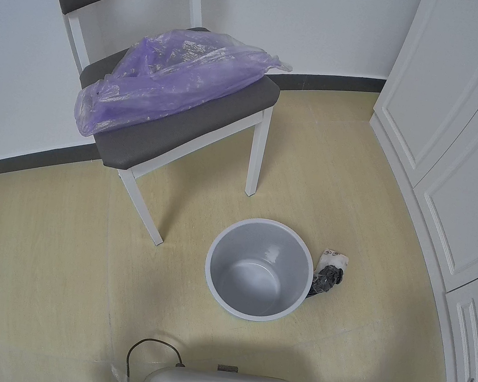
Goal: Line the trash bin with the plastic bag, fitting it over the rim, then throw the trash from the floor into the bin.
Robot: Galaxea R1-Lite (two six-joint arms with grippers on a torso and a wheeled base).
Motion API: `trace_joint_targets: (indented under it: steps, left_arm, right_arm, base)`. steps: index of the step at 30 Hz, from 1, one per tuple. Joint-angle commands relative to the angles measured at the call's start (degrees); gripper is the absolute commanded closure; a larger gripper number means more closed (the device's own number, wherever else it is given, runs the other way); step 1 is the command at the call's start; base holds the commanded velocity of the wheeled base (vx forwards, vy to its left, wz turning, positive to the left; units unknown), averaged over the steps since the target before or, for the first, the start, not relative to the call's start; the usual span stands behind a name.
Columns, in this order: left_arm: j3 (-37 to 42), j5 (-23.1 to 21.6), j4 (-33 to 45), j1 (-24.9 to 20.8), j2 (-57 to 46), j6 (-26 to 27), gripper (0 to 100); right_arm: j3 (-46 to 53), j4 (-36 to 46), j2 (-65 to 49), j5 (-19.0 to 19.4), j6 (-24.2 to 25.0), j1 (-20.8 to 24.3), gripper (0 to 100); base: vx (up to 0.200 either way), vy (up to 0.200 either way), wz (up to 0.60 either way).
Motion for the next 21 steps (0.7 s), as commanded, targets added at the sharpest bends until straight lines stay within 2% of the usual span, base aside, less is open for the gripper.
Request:
trace_joint_targets:
  steps: [1, 4, 5, 7, 10, 11, 12, 15, 21]
  left_arm:
    - [-9.8, -0.4, 1.5, -4.0, 10.7, 1.7, 0]
    - [-11.2, 0.2, 1.9, -4.0, 12.1, 2.6, 0]
    - [-14.0, 2.3, 2.2, -3.9, 16.5, 4.4, 0]
    - [-15.1, 4.7, 2.6, -3.7, 19.2, 5.1, 0]
    - [-17.9, 8.0, 3.4, -4.0, 23.5, 6.2, 0]
    - [-18.1, 8.1, 3.5, -4.0, 23.8, 6.3, 0]
    - [-20.7, 8.4, 4.1, -3.8, 27.0, 6.3, 0]
    - [-25.8, 8.6, 4.9, -3.4, 33.5, 6.8, 0]
    - [-29.7, 8.5, 5.0, 0.1, 41.9, 10.1, 0]
  right_arm:
    - [-13.7, 0.1, 14.8, 1.1, 0.8, 0.1, 0]
    - [-15.9, -0.1, 17.8, 1.0, 0.8, 0.1, 0]
    - [-19.9, -1.0, 23.7, 0.7, 0.6, 0.0, 0]
    - [-21.7, -1.8, 26.6, 0.9, 0.2, 0.0, 0]
    - [-22.8, -2.6, 30.8, 1.3, -3.8, 0.1, 0]
    - [-22.9, -2.6, 31.0, 1.3, -4.1, 0.1, 0]
    - [-23.5, -3.3, 33.6, 1.2, -7.3, 0.3, 0]
    - [-25.4, -5.0, 38.4, 1.1, -10.3, 0.4, 0]
    - [-32.0, -5.4, 47.0, 0.5, -11.2, 2.6, 0]
  base:
    - [0.0, 0.0, 0.0]
    - [0.0, 0.0, 0.0]
    - [0.0, 0.0, 0.0]
    - [0.0, 0.0, 0.0]
    - [0.0, 0.0, 0.0]
    - [0.0, 0.0, 0.0]
    - [0.0, 0.0, 0.0]
    - [0.0, 0.0, 0.0]
    - [0.0, 0.0, 0.0]
